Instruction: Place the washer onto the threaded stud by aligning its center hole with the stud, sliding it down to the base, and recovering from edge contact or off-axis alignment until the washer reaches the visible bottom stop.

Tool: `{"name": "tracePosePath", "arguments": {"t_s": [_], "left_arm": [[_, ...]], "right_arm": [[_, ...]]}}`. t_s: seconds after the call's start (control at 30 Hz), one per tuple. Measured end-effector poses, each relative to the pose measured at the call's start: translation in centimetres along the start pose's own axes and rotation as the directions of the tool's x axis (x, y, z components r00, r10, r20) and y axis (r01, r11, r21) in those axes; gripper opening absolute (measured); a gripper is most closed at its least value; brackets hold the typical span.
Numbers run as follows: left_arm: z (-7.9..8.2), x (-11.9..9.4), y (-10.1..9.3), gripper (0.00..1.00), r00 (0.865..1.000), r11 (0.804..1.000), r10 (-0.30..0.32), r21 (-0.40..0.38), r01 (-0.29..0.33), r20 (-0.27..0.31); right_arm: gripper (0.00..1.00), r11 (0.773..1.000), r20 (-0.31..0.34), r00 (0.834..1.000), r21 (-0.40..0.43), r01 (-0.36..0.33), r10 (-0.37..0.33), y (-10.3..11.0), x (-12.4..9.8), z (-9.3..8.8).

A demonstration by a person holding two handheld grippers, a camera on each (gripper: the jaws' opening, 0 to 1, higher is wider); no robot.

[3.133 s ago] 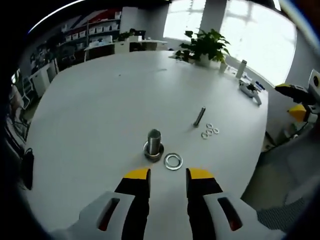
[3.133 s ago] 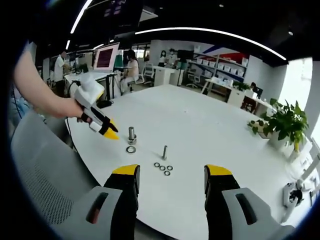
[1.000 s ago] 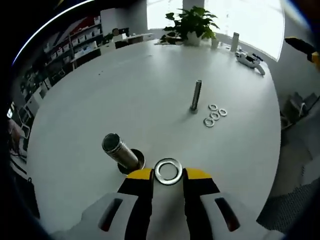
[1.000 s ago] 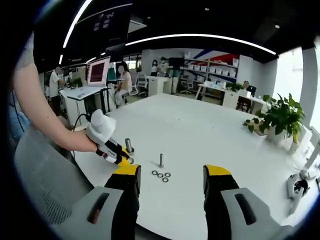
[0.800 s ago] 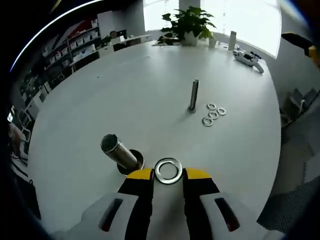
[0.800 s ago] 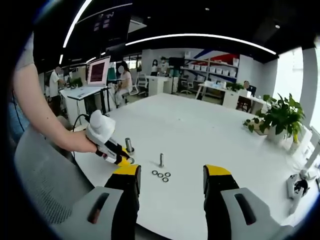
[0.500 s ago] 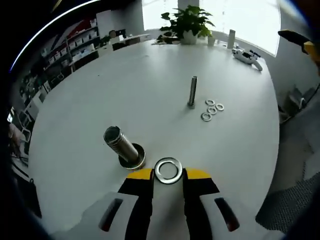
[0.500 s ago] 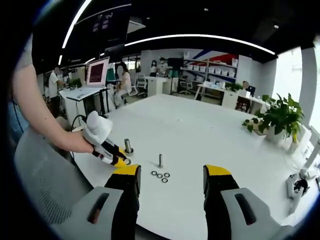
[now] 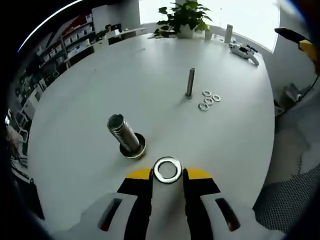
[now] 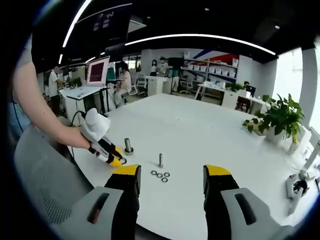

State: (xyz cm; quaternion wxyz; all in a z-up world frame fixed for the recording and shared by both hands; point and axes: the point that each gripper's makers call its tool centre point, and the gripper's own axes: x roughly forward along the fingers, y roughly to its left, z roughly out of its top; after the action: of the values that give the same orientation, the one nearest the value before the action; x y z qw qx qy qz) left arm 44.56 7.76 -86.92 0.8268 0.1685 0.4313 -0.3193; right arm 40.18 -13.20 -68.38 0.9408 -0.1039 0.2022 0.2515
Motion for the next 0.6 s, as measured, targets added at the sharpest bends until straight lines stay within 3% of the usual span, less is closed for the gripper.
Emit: {"name": "tracePosePath", "arguments": {"t_s": [0.3,0.47,0.6], "left_arm": [[0.59,0.73,-0.24,0.25,0.997,0.997,-0.034,0.062,0.039,-0.07],[0.52,0.79,-0.28,0.23,0.987,0.991,-0.059,0.114,0.076,-0.147],[0.46,0.83,-0.29,0.23,0.983,0.989,-0.063,0.124,0.085,-0.172]], "right_arm": [[0.53,1.0,-0.001,1.0,0.0,0.004,-0.004,-0.12,0.01,-0.04],[0.53,1.0,-0.001,1.0,-0.001,0.005,-0.005,-0.12,0.03,-0.04],[0.53,1.0,0.001,1.0,-0.001,0.005,-0.005,-0.13,-0.02,-0.02]]}}
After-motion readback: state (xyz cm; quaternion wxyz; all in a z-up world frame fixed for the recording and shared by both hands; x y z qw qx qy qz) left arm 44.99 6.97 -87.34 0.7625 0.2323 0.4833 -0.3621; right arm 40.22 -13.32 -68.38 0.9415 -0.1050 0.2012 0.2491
